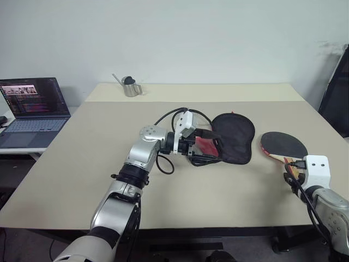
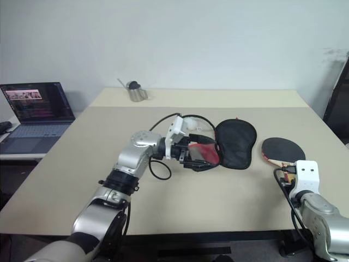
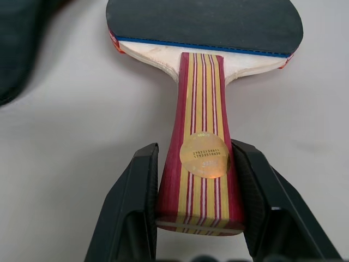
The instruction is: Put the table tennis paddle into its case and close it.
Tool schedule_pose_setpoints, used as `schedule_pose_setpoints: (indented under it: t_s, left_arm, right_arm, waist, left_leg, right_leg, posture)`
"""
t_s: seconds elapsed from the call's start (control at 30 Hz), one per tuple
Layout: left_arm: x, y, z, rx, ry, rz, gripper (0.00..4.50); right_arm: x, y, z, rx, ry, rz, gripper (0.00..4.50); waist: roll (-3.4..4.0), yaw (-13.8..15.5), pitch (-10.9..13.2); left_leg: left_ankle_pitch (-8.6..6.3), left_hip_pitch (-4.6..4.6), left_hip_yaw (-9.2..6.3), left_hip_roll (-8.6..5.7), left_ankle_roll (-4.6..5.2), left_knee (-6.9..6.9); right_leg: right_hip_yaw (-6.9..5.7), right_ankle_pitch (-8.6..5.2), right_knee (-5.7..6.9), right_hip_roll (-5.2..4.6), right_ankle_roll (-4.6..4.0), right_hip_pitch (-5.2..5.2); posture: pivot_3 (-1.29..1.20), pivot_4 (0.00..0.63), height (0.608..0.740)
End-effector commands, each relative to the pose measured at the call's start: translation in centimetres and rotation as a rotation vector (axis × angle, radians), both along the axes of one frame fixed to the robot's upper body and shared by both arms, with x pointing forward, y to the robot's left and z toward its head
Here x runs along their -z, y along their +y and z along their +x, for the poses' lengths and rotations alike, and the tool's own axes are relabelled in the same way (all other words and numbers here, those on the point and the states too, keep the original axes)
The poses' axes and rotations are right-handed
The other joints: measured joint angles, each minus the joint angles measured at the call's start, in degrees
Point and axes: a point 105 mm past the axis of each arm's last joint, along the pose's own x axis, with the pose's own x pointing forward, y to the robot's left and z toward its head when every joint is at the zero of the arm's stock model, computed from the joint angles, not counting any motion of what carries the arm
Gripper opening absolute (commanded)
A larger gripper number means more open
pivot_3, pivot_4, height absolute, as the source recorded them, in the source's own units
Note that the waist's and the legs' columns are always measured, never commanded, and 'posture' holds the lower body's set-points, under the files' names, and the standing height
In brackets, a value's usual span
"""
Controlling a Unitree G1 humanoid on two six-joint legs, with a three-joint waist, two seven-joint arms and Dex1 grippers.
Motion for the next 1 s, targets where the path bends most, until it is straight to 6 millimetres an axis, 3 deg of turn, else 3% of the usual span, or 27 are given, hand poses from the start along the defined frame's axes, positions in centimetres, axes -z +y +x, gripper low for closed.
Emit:
schedule_pose_setpoints:
  t_s: [0.03, 0.13, 0.33, 0.67, 1.0]
  left_arm:
    - [-1.0, -0.8, -0.7, 0.042, -0.036, -0.013, 4.5]
    - [-0.9, -0.9, -0.8, 0.05, -0.036, -0.01, 4.5]
    - [-0.9, -0.8, -0.8, 0.044, -0.034, -0.008, 4.5]
    - [-0.9, -0.8, -0.9, 0.04, -0.028, -0.011, 4.5]
    - [-1.0, -0.8, -0.7, 0.032, -0.036, -0.01, 4.5]
  right_arm:
    - [0.1, 0.4, -1.0, -0.051, 0.025, 0.007, 1.53]
    - [0.7, -0.5, -1.4, -0.021, 0.063, 0.008, 1.53]
    - [0.8, -1.8, -1.7, 0.028, 0.092, -0.055, 3.43]
    - [-0.7, -1.7, 1.2, 0.041, -0.005, 0.015, 3.43]
    - [1.1, -2.4, 2.6, 0.063, 0.033, 0.015, 3.43]
  waist:
    - [-0.01, 0.1, 0.0]
    - [-0.01, 0.1, 0.0]
    - [-0.01, 0.3, 0.0]
    - [-0.03, 0.4, 0.0]
    - [-0.03, 0.4, 0.0]
  left_leg:
    - [0.01, 0.03, -0.04, 0.0, 0.01, 0.0]
    - [0.01, 0.15, 0.01, -0.01, 0.01, 0.0]
    - [0.0, 0.12, -0.02, -0.01, 0.01, -0.06]
    - [0.0, 0.1, -0.02, -0.01, 0.01, -0.05]
    - [0.0, 0.01, -0.02, -0.02, 0.01, -0.13]
  right_leg:
    - [-0.03, -0.02, -0.01, 0.0, -0.04, 0.07]
    - [0.01, -0.13, -0.08, -0.01, -0.22, 0.21]
    - [-0.05, 0.0, -0.21, -0.01, 0.03, 0.25]
    - [-0.05, -0.01, -0.27, -0.02, 0.01, 0.25]
    - [-0.09, 0.03, -0.42, -0.03, 0.06, 0.25]
  posture:
    - [0.0, 0.15, 0.74]
    - [0.0, 0.15, 0.74]
    - [0.0, 0.15, 0.74]
    - [0.0, 0.15, 0.74]
    - [0.0, 0.15, 0.74]
